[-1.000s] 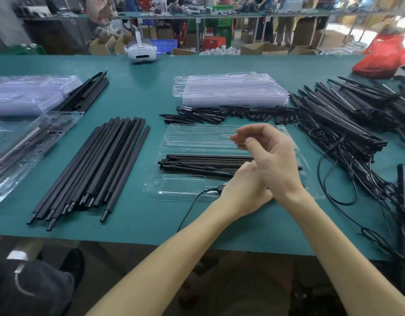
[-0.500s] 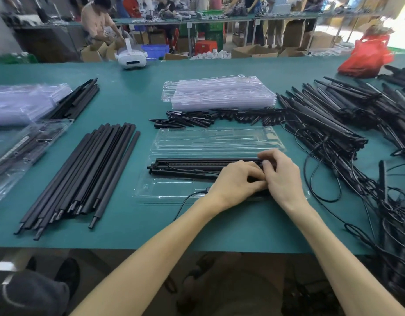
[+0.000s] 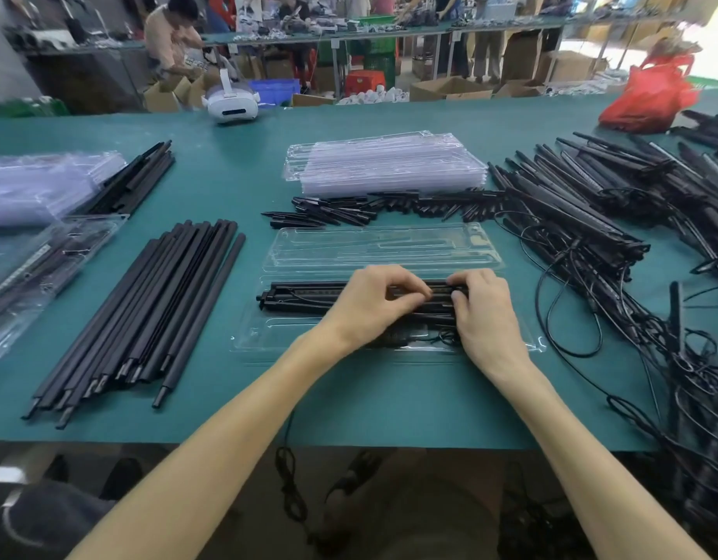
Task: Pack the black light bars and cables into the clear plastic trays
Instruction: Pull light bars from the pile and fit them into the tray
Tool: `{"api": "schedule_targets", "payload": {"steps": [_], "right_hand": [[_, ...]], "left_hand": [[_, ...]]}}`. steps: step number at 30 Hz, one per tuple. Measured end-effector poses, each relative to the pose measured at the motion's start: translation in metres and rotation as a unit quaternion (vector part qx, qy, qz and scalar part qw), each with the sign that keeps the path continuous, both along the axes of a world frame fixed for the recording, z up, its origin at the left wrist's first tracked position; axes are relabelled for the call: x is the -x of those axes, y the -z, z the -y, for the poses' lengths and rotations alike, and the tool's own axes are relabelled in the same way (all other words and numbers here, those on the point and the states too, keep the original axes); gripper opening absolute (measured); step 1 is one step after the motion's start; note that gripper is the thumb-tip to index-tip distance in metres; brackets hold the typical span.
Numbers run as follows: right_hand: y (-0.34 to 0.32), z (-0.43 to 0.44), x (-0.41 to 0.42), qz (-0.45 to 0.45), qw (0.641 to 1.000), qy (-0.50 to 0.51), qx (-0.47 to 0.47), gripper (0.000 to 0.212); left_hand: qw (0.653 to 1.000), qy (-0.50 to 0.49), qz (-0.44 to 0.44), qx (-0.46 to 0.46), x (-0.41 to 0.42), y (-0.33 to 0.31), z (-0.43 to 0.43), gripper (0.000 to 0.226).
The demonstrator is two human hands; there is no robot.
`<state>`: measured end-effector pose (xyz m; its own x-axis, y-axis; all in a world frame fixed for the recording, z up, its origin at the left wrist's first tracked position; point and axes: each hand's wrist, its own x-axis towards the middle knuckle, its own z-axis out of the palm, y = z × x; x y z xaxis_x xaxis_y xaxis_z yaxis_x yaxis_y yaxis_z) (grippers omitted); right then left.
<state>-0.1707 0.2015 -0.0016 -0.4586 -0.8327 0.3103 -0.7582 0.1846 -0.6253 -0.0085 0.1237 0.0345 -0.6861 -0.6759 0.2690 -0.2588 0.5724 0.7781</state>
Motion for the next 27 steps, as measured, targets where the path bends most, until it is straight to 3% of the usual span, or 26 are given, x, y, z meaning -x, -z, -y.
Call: {"api": "schedule_targets", "payload": {"steps": [5, 9, 20, 23, 27], "right_hand": [[0.001, -0.002, -0.003, -0.033, 0.999, 0.001, -0.014, 0.026], [0.002, -0.002, -0.004, -0.042, 0.999, 0.005, -0.018, 0.027], [0.002, -0.003, -0.007, -0.059, 0.998, 0.015, -0.022, 0.026], [0.003, -0.003, -0.008, -0.080, 0.996, 0.016, -0.025, 0.027], [0.004, -0.003, -0.010, -0.115, 0.992, 0.022, -0.036, 0.029]], "left_hand": [[0.997, -0.051, 0.039, 0.042, -0.032, -0.003, 0.029, 0.014], [0.995, -0.058, 0.078, 0.001, -0.047, 0.005, 0.038, 0.016], [0.994, -0.071, 0.085, -0.023, -0.041, 0.008, 0.040, 0.021], [0.992, -0.062, 0.111, 0.015, -0.039, 0.004, 0.040, 0.018], [0.980, -0.018, 0.143, 0.136, -0.029, -0.005, 0.034, 0.014]]}}
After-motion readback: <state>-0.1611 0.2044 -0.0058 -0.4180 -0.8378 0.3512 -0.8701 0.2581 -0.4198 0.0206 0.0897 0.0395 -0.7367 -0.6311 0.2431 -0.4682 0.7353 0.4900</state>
